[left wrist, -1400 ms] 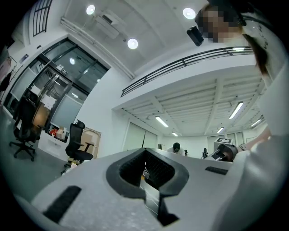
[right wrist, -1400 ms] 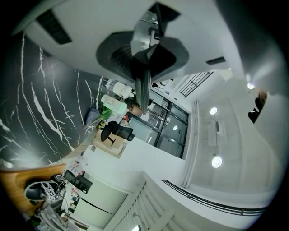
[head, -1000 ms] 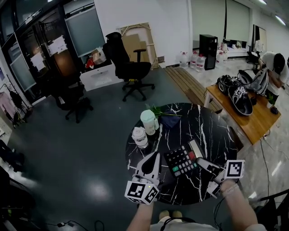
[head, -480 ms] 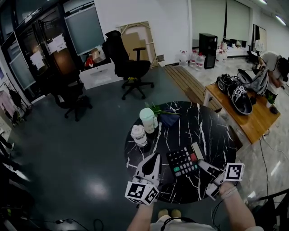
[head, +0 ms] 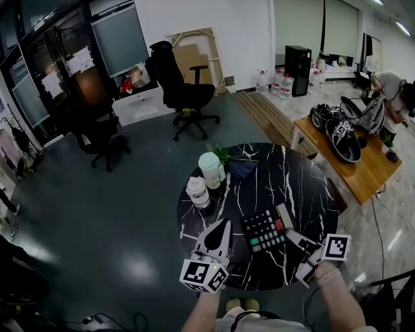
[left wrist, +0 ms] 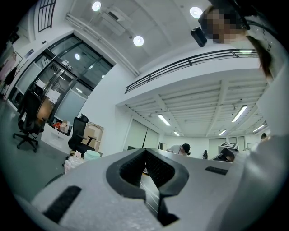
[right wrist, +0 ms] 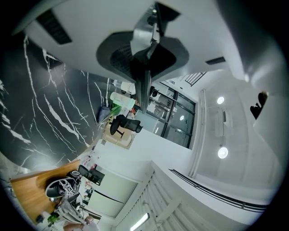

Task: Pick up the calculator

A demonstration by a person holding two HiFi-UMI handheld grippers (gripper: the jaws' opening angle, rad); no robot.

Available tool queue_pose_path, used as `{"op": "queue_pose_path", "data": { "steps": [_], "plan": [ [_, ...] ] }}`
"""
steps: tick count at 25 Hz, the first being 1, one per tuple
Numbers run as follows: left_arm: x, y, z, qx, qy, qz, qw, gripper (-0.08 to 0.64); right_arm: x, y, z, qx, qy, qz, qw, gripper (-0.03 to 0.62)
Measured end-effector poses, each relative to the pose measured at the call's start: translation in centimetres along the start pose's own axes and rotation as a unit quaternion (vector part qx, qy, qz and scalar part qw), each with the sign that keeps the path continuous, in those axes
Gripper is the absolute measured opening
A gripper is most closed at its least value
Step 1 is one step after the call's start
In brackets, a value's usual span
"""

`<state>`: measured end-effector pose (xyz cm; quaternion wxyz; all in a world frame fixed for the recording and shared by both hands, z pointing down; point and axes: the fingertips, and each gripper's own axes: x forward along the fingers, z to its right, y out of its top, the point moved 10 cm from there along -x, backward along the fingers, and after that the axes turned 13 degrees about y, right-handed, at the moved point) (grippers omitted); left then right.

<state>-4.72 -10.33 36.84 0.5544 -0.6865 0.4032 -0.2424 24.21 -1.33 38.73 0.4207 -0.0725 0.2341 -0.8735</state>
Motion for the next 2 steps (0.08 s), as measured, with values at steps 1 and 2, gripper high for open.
{"op": "queue_pose_path", "data": {
  "steps": [1, 2],
  "plan": [
    [-0.02, 0.0, 0.01, -0.001, 0.0, -0.001, 1.0, 0.005, -0.02, -0.02, -0.04, 0.0, -0.001, 0.001, 1.0, 0.074],
    [-0.04, -0.01, 0.01, -0.001, 0.0, -0.002, 1.0, 0.005, -0.04, -0.04, -0.07, 0.001, -0.001, 0.002, 1.0, 0.074]
  ]
}}
